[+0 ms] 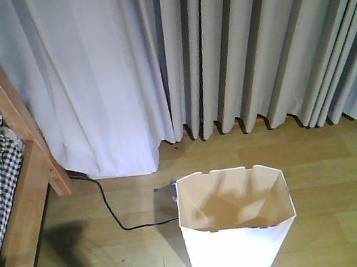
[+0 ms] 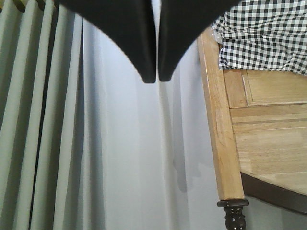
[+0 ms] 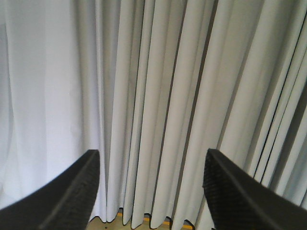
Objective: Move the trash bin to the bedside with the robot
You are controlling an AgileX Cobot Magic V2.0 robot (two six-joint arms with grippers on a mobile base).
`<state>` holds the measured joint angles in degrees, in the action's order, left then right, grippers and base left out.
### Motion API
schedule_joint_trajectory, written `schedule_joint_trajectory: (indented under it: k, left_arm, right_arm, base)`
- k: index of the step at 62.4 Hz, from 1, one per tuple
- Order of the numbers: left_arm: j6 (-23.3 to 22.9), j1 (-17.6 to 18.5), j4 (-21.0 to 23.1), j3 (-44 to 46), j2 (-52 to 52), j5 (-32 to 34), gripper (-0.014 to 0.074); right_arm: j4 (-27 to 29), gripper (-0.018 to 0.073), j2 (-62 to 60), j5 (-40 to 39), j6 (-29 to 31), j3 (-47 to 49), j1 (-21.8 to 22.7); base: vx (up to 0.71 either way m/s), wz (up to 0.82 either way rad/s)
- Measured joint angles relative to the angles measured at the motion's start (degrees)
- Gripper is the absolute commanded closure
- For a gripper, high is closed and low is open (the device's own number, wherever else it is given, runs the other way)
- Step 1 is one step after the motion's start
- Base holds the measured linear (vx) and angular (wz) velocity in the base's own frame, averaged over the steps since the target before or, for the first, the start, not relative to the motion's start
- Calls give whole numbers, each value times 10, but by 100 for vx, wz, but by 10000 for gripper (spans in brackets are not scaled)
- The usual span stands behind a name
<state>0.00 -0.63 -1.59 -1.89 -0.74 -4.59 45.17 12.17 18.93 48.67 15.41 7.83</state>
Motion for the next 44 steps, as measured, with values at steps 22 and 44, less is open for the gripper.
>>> schedule_joint_trajectory:
  k: [22, 44]
  left_arm:
    - [0, 0, 0, 0, 0, 0, 603]
    - [0, 0, 0, 0, 0, 0, 603]
  right_arm:
    - [-14, 572, 0, 3, 0, 0, 0]
    - [-15, 567, 0, 4, 0, 0, 0]
  base:
    - [0, 0]
    - [0, 0]
